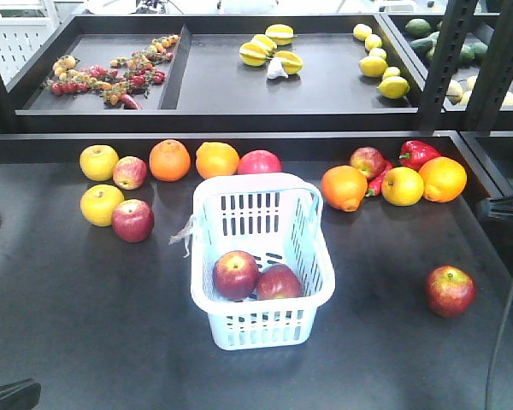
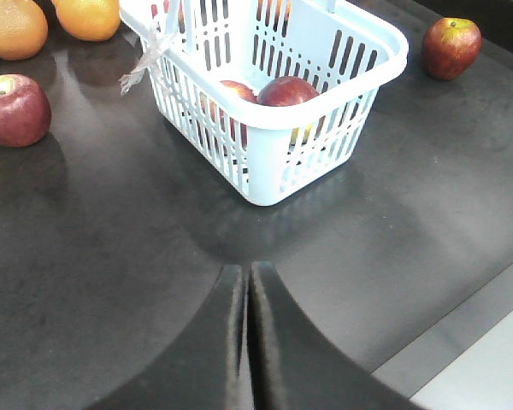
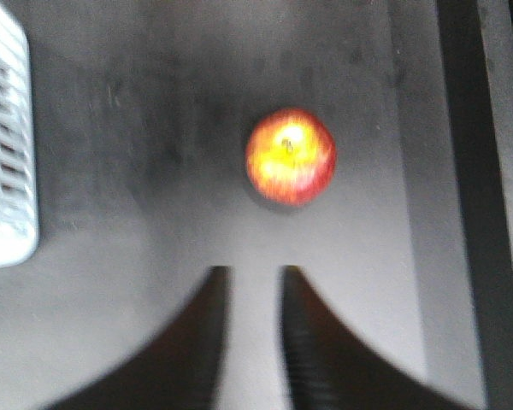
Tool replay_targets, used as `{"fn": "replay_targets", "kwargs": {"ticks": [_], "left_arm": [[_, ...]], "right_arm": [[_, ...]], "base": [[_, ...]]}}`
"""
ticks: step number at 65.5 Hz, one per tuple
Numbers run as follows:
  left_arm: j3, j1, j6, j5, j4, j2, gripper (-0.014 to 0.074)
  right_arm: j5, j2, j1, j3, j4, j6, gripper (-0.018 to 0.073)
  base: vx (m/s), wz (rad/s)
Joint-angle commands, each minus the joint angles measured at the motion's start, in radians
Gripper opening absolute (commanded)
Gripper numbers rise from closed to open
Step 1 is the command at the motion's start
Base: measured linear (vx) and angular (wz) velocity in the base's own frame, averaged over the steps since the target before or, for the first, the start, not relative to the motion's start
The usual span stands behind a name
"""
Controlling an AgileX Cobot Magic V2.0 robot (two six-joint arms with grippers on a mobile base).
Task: Pick three apples into basket with both arms
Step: 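Reach the right gripper toward a third red apple and grasp it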
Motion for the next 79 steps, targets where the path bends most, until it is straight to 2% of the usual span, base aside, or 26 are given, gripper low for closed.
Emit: {"fn": "replay_targets", "kwargs": {"ticks": [1,6,11,19,28,46,61,79], "left_arm": [[-0.023,-0.005,-0.010,-0.062,-0.026,0.007,-0.0006],[-0.023,-0.005,-0.010,-0.062,-0.026,0.007,-0.0006],[-0.023,-0.005,-0.010,-0.062,-0.026,0.007,-0.0006],[-0.023,-0.005,-0.010,-0.062,-0.026,0.007,-0.0006],[-0.023,-0.005,-0.010,-0.062,-0.025,0.007,-0.0006],[-0.023,-0.005,-0.010,-0.062,-0.025,0.007,-0.0006],[-0.023,-0.005,-0.010,-0.062,-0.025,0.007,-0.0006],[-0.023,-0.005,-0.010,-0.062,-0.025,0.007,-0.0006]], "right_arm": [[-0.060,0.013,-0.034,-0.025,0.099,-0.099,0.0526],[-0.096,0.057,-0.032,-0.026,0.099,-0.105,0.0662],[-0.140,0.103,-0.031,-0.027,0.100,-0.100,0.0730],[-0.190,0.188,-0.031,-0.031,0.098,-0.100,0.0722],[-0.187,0.297,-0.031,-0.088,0.089,-0.100,0.0705],[-0.092,0.462,-0.031,-0.258,0.088,-0.077,0.0683],[-0.060,0.536,-0.031,-0.307,0.082,-0.068,0.0671],[-0.061,0.615,-0.031,-0.307,-0.001,-0.018,0.0658]], "base": [[0.00,0.00],[0.00,0.00],[0.00,0.00],[0.00,0.00],[0.00,0.00],[0.00,0.00],[0.00,0.00],[0.00,0.00]]}}
